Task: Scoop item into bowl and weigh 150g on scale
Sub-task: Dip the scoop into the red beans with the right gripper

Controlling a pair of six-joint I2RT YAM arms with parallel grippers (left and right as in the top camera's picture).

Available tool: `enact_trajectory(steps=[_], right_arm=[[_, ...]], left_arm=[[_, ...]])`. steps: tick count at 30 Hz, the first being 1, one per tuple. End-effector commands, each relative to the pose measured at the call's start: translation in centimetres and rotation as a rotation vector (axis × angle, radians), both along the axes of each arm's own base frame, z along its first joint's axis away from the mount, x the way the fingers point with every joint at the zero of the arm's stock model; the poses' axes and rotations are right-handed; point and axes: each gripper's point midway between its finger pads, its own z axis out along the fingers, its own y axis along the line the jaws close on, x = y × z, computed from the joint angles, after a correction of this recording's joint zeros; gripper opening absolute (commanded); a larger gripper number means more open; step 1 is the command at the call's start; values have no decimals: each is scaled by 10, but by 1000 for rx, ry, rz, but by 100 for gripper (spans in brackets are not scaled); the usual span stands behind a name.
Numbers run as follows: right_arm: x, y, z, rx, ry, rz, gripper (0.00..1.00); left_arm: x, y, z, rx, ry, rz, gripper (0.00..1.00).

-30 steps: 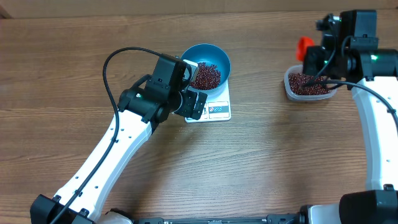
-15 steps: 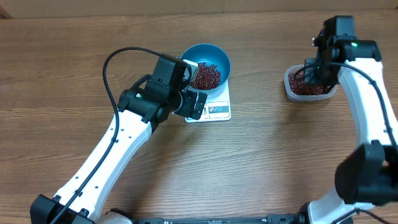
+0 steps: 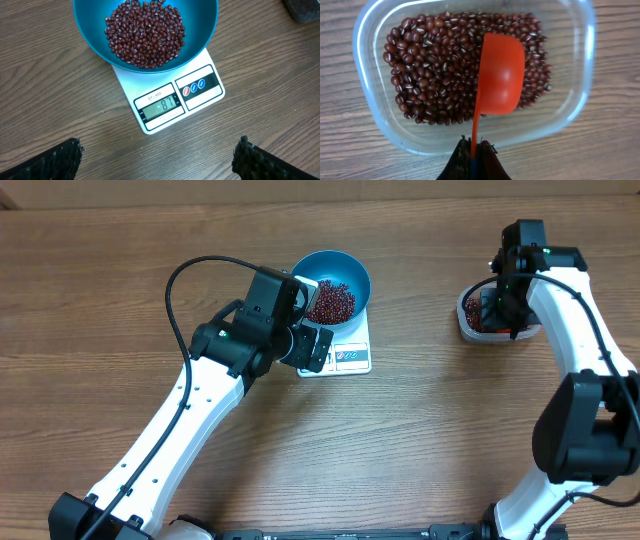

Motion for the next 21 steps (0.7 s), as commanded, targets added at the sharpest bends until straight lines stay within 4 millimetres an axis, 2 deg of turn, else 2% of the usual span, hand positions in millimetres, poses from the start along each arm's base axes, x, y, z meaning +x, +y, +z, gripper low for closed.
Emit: enact_trajectory(steps=[1, 8, 15, 21], right_arm=[[-2, 16, -11, 88, 31, 80, 4], [2, 42, -11, 236, 9, 138, 4], [5, 46, -9, 296, -11, 133, 4], [10, 49, -3, 429, -55, 129, 4]], left_arm=[[-2, -1, 3, -3, -9, -22, 100], [-2, -1, 3, -3, -9, -22, 100], [-2, -1, 3, -3, -9, -22, 100], [-2, -1, 3, -3, -9, -22, 100]])
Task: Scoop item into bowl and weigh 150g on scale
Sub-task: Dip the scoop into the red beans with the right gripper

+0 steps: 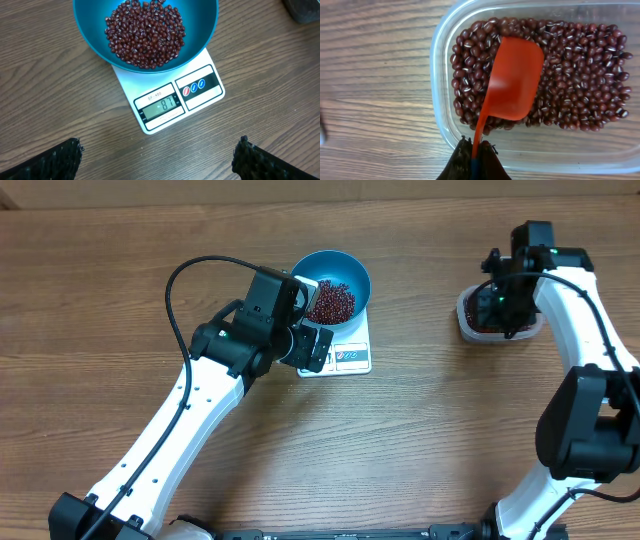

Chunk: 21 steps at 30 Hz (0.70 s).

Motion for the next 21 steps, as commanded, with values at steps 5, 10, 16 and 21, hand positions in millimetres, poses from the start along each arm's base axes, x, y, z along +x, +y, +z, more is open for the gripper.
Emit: enact_trajectory(steps=[5, 10, 16, 21], right_arm=[[4, 15, 9, 259, -63, 63, 4], [2, 5, 12, 302, -82, 62, 3], [1, -7, 12, 299, -88, 46, 4], [-1, -11, 6, 300, -81, 36, 4]], left_arm=[[-2, -2, 3, -3, -10, -22, 99], [-2, -2, 3, -3, -10, -22, 99], [-2, -2, 3, -3, -10, -22, 100], [-2, -2, 3, -3, -10, -22, 100]])
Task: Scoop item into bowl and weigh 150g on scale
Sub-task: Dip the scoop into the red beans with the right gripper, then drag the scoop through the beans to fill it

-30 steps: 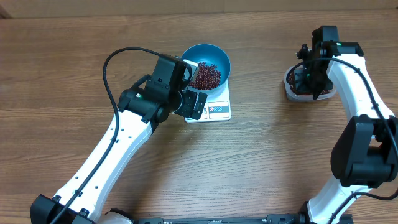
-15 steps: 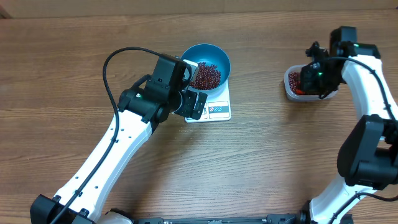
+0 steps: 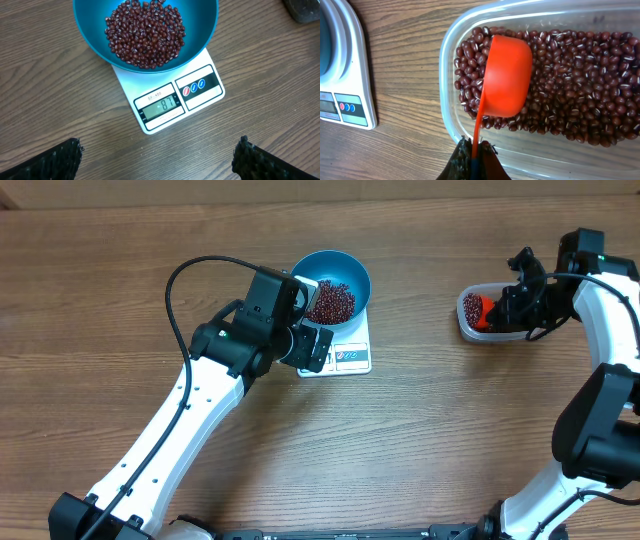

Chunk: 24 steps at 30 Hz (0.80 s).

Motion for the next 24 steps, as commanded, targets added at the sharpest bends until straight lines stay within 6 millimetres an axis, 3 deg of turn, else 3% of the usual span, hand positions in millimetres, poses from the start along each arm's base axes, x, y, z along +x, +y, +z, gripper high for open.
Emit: enact_trajectory(steps=[1, 8, 24], right_arm=[[-2, 5, -6, 40, -6, 19, 3], [-10, 8, -22, 60, 9, 16, 4], [-12, -3, -5, 261, -30, -69, 3]], left_arm=[[-2, -1, 3, -3, -9, -22, 99], [-2, -1, 3, -3, -9, -22, 100], [-2, -1, 3, -3, -9, -22, 100]])
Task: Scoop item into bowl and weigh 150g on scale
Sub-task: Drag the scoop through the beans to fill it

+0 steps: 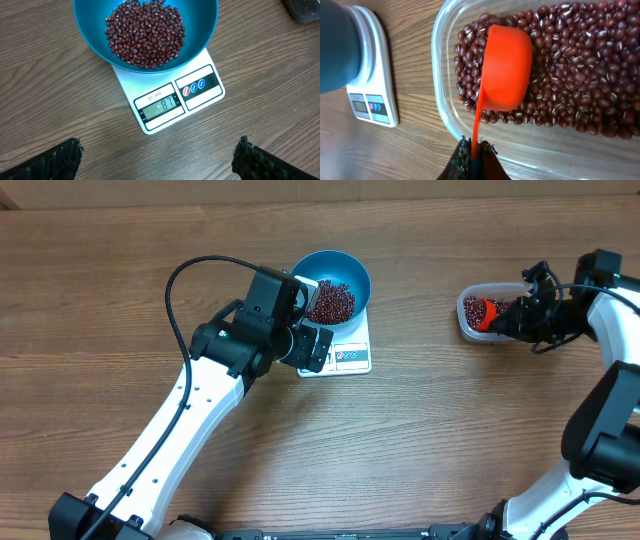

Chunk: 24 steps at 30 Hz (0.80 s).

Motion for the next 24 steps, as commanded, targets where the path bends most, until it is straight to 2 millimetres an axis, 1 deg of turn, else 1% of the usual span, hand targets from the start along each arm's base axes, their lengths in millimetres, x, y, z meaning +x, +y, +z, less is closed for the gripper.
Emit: enact_trajectory(steps=[1, 9, 14, 19, 24], right_arm=[[1, 6, 6, 84, -22, -6, 3], [-3, 0, 13, 152, -28, -43, 4], [-9, -7, 10, 167, -11, -67, 4], [-14, -8, 8, 246, -25, -98, 4], [-17, -16, 10, 294, -37, -137, 4]], left_arm=[[-2, -2, 3, -3, -10, -22, 100], [-2, -2, 3, -3, -10, -22, 100], [-2, -2, 3, -3, -10, -22, 99], [-2, -2, 3, -3, -10, -22, 100], [-2, -2, 3, -3, -10, -22, 99]])
